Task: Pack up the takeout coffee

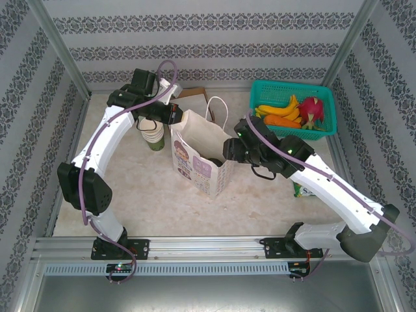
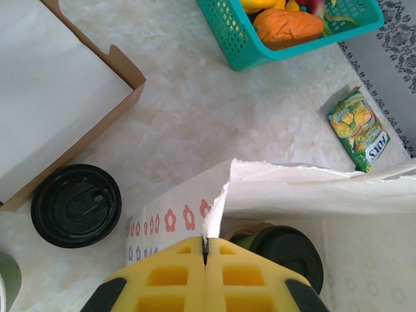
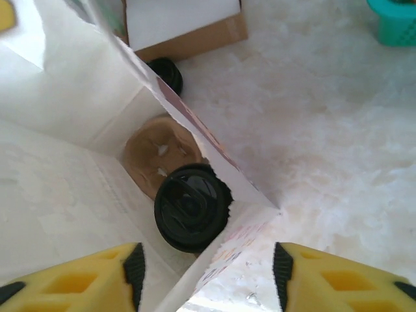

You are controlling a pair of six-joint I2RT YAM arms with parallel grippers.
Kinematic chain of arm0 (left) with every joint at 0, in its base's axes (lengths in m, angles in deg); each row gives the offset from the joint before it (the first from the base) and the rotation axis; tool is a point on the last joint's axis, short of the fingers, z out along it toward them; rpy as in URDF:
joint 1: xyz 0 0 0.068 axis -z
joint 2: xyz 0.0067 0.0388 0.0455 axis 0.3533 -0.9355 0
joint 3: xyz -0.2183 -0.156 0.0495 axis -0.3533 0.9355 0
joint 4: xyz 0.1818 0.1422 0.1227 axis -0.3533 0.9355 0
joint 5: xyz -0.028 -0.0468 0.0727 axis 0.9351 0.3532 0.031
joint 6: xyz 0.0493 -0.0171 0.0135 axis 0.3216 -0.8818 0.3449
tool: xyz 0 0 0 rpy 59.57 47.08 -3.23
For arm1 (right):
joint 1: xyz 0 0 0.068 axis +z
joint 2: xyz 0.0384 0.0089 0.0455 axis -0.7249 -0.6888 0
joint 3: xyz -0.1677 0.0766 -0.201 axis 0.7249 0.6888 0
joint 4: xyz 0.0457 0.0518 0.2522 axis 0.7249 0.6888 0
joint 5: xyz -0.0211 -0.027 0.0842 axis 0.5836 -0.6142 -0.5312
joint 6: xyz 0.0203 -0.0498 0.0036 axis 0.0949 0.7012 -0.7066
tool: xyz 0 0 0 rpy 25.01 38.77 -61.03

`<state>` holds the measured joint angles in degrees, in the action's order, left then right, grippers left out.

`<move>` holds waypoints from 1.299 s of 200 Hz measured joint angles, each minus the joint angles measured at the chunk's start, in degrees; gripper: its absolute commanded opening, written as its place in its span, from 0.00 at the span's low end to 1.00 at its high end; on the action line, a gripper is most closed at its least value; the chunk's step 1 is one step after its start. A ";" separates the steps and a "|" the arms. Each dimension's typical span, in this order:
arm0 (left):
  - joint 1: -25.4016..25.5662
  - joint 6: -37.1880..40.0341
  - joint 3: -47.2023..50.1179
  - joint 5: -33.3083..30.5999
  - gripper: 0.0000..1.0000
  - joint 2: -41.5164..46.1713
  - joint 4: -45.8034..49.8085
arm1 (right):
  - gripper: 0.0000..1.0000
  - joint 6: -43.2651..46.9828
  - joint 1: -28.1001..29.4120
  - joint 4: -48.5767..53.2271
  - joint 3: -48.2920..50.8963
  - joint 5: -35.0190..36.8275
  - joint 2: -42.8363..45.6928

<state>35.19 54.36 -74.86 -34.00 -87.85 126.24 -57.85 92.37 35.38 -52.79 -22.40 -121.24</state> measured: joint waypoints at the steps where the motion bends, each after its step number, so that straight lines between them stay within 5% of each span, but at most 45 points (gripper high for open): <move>1: 0.00 -0.02 0.02 0.00 0.00 0.00 -0.02 | 0.51 -0.11 0.00 0.07 0.07 0.00 0.00; 90: 0.00 -3.74 3.91 -0.11 0.00 1.97 -3.28 | 0.09 1.70 -0.04 -0.61 -0.55 -4.68 -4.02; 167: 0.00 -9.62 8.02 -0.26 0.10 8.44 -4.39 | 0.02 10.64 -7.34 0.02 -9.16 -8.48 -10.62; 206: 0.00 -11.26 10.84 -1.11 0.27 12.17 -4.59 | 0.03 16.90 -13.18 0.52 -12.15 -13.70 -13.79; 235: 0.00 -12.28 12.92 -2.25 0.69 15.41 -5.66 | 0.03 21.07 -17.03 0.90 -13.44 -17.68 -15.91; 260: 0.00 -13.51 15.54 -4.57 0.89 18.67 -7.06 | 0.03 23.63 -19.23 1.36 -14.01 -19.19 -16.83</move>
<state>35.19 40.85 -59.32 -38.57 -69.19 119.18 -34.22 73.14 36.73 -66.80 -41.59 -138.07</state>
